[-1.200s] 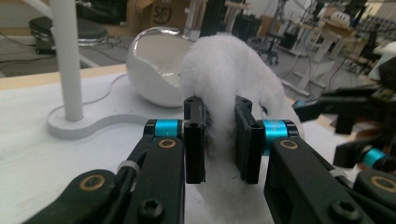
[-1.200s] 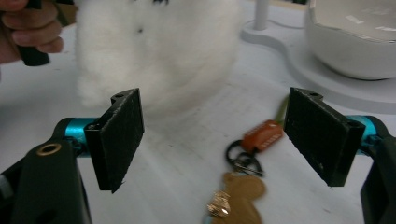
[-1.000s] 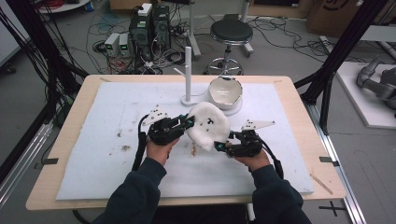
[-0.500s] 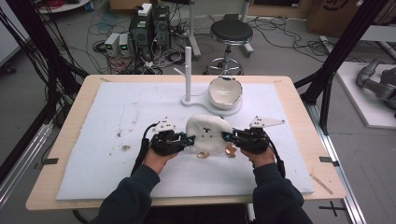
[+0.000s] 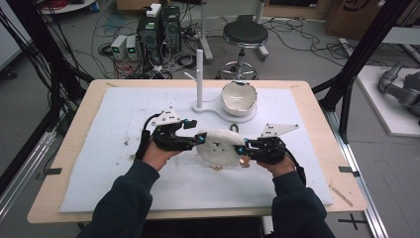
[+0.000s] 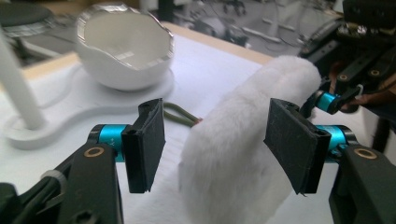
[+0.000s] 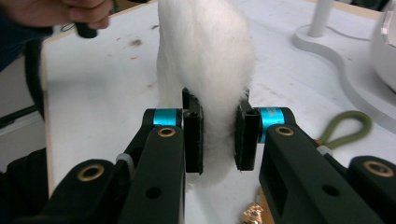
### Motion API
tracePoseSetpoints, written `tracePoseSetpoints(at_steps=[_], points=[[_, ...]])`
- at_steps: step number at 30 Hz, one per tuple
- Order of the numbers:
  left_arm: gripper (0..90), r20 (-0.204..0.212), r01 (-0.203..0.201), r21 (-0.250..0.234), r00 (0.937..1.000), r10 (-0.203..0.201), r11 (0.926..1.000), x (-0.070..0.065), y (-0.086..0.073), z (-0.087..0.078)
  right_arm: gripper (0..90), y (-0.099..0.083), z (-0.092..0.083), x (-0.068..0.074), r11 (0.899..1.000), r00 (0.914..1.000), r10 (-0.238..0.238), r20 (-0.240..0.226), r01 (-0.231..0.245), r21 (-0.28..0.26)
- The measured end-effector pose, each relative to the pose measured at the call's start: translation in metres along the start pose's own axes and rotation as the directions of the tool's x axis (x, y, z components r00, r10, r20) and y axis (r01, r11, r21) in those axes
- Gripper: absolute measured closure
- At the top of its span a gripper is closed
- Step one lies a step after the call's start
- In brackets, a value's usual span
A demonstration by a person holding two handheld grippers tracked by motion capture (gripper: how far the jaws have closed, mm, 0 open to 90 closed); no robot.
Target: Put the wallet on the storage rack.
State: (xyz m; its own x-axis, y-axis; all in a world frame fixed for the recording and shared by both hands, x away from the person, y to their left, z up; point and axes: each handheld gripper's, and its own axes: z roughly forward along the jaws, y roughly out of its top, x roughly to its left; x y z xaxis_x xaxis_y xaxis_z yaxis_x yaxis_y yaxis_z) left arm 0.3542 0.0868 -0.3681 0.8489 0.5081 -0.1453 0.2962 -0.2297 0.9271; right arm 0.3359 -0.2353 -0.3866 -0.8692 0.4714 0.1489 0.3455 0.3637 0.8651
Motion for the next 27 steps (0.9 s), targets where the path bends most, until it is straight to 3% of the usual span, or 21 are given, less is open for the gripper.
tracePoseSetpoints(at_steps=[1, 2, 3, 4, 8, 9, 10, 12, 14, 15, 20, 22, 24, 26, 27], points=[[45.0, 0.027, 0.004, 0.033, 0.9996, -0.005, 0.9995, 0.000, -0.002, 0.004, 78.0, 0.001, 0.002, 0.002, 1.000, 0.9998, -0.012, -0.015, 0.012, 0.004], [54.5, 0.061, -0.032, 0.092, 0.9978, 0.026, 0.9953, -0.003, -0.007, 0.010, 77.9, 0.002, 0.002, 0.003, 1.000, 0.9998, -0.014, -0.014, 0.014, 0.003], [64.6, 0.061, -0.032, 0.092, 0.9978, 0.026, 0.9953, -0.003, -0.007, 0.010, 77.8, 0.003, 0.002, 0.003, 1.000, 0.9999, -0.014, -0.007, 0.014, 0.004], [71.8, 0.079, -0.039, 0.122, 0.9964, 0.029, 0.9918, -0.004, -0.012, 0.011, 77.5, 0.002, 0.001, 0.003, 1.000, 0.9999, -0.014, 0.007, 0.014, 0.001], [77.0, 0.082, -0.011, 0.077, 0.9966, 0.005, 0.9970, -0.005, -0.017, 0.009, 72.8, 0.001, -0.002, 0.000, 1.000, 0.9994, 0.015, 0.031, -0.014, -0.025], [77.6, 0.076, -0.001, 0.058, 0.9971, -0.003, 0.9983, -0.005, -0.018, 0.007, 55.7, 0.001, -0.003, 0.000, 0.998, 0.9970, 0.015, 0.075, -0.011, -0.058], [77.8, 0.050, 0.021, 0.012, 0.9985, -0.021, 0.9997, -0.004, -0.021, 0.003, 48.5, 0.000, -0.004, -0.001, 0.997, 0.9941, 0.028, 0.105, -0.020, -0.073], [78.0, 0.047, 0.056, -0.054, 0.9975, -0.054, 0.9970, -0.001, -0.024, -0.002, 42.0, -0.001, -0.006, -0.004, 0.995, 0.9908, 0.057, 0.122, -0.046, -0.090], [78.0, 0.046, 0.065, -0.106, 0.9971, -0.061, 0.9923, 0.001, -0.026, -0.007, 40.5, -0.003, -0.007, -0.005, 0.993, 0.9896, 0.077, 0.122, -0.065, -0.096], [77.9, 0.046, 0.065, -0.106, 0.9971, -0.061, 0.9923, 0.001, -0.026, -0.007, 40.4, -0.003, -0.006, -0.006, 0.993, 0.9895, 0.079, 0.122, -0.067, -0.096], [77.9, 0.057, 0.062, -0.150, 0.9969, -0.054, 0.9868, 0.000, -0.026, -0.011, 43.9, -0.005, 0.001, -0.008, 0.992, 0.9908, 0.102, 0.090, -0.094, -0.084], [77.9, 0.067, 0.059, -0.161, 0.9966, -0.049, 0.9852, -0.002, -0.026, -0.011, 54.4, -0.005, 0.004, -0.007, 0.993, 0.9934, 0.099, 0.059, -0.094, -0.073], [77.8, 0.061, 0.044, -0.151, 0.9975, -0.036, 0.9876, -0.004, -0.026, -0.009, 62.1, -0.003, 0.006, -0.005, 0.994, 0.9960, 0.087, 0.024, -0.085, -0.064], [77.4, 0.052, 0.046, -0.126, 0.9979, -0.039, 0.9910, -0.004, -0.028, -0.009, 74.8, -0.002, 0.006, -0.004, 0.996, 0.9966, 0.074, 0.036, -0.072, -0.056], [76.8, 0.046, 0.043, -0.083, 0.9982, -0.039, 0.9956, -0.004, -0.029, -0.007, 78.4, -0.001, 0.003, -0.007, 0.991, 0.9947, 0.097, 0.033, -0.094, -0.092]])
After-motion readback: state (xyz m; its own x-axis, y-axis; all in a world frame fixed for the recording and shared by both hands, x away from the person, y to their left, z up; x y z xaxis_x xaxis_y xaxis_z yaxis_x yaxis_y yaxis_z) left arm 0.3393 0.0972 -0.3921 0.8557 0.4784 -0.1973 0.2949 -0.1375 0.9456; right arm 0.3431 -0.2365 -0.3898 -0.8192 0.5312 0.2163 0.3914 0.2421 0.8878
